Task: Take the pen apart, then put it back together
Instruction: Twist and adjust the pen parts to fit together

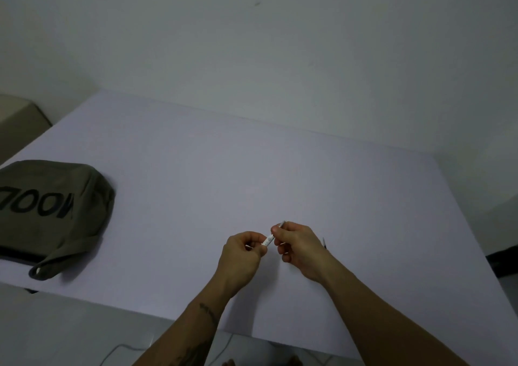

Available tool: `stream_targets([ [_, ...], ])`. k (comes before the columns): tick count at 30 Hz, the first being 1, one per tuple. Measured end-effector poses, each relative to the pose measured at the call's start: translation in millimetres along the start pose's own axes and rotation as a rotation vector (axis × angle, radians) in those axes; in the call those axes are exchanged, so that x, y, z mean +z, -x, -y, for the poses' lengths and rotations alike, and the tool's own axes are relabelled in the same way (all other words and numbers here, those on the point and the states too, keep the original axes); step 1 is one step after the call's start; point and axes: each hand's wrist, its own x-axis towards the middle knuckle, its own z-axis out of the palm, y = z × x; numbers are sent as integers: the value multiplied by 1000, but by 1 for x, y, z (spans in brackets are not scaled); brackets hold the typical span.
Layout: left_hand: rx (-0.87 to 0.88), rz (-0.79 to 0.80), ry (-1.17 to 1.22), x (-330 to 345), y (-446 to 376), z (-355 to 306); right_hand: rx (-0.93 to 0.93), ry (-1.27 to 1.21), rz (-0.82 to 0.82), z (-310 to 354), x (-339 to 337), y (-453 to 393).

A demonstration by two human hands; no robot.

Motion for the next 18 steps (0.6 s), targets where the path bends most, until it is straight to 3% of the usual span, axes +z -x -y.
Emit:
stream_targets([
  [3,-18,-1,-2,0,-3,2,-24,1,-6,1,-4,-2],
  [10,23,-90,-118,18,-4,0,-66,149,-224,-5,5,-11],
  [15,17,-76,-110,16,-7,-1,32,-53,-37,-1,-1,-12],
  [18,-6,-91,-67,12,-9,1,12,-105,-5,-1,-9,-16],
])
